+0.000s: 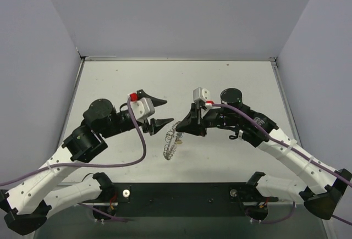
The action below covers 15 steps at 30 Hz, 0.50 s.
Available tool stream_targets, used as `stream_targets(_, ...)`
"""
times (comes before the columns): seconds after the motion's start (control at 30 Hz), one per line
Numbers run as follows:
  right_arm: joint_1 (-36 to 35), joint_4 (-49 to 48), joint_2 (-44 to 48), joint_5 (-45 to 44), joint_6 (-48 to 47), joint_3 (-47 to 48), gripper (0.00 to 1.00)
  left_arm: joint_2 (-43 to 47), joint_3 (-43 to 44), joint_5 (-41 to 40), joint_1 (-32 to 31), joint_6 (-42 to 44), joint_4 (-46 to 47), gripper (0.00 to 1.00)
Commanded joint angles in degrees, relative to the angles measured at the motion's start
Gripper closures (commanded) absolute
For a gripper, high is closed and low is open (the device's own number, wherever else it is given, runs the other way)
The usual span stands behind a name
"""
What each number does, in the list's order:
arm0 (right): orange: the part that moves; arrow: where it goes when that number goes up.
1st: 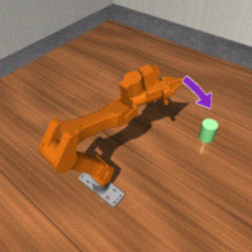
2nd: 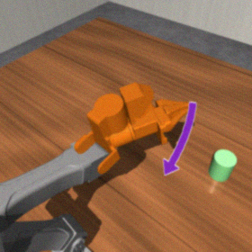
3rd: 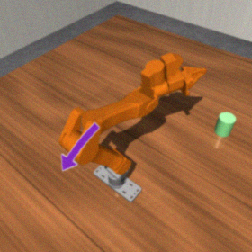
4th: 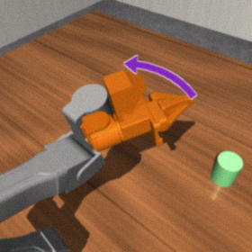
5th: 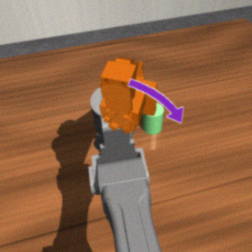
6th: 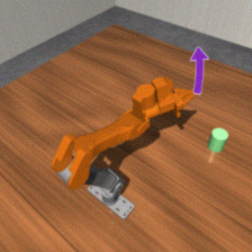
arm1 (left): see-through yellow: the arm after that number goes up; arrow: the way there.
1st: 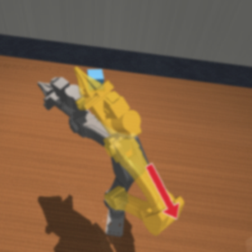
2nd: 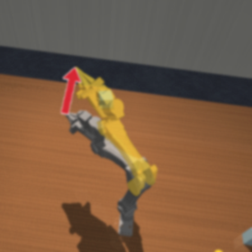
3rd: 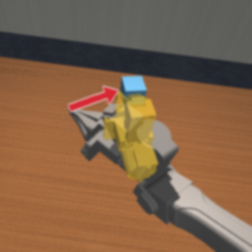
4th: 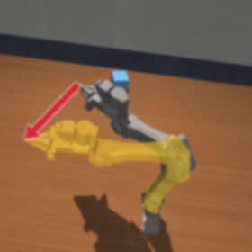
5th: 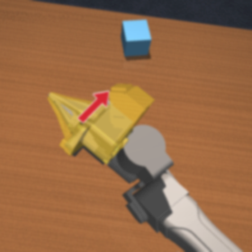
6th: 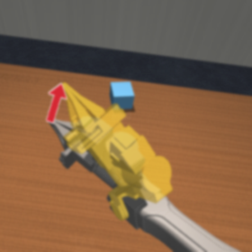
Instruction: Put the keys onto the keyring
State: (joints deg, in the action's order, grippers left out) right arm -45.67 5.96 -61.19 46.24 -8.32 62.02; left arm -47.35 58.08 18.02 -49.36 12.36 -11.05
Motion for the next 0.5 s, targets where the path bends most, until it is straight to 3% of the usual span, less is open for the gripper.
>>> stream_targets(0.0, 0.93, -11.05, 1.51, -0.18, 1.81, 0.38, 1.0, -3.88, 9.49, 3.23, 4.6, -7.24, -7.14, 0.3)
stream_targets(0.13, 3.12, -13.68, 1.51, 0.69, 2.6, -0.67, 1.0, -8.53, 13.36, 17.02, 13.66, -14.88, -6.27, 0.3)
stream_targets(0.23, 7.41, -21.31, 0.99, 4.64, 8.04, -3.04, 1.0, -11.52, 15.39, 27.74, 20.26, -19.64, -4.08, 0.29)
stream_targets(0.33, 11.11, -30.98, -0.33, 8.77, 15.07, -5.06, 1.0, -14.68, 15.83, 38.9, 26.22, -26.66, 0.31, 0.14)
stream_targets(0.47, 12.79, -38.72, -2.52, 12.73, 18.5, -4.89, 1.0, -17.77, 13.82, 51.57, 30.55, -39.75, 17.87, 0.13)
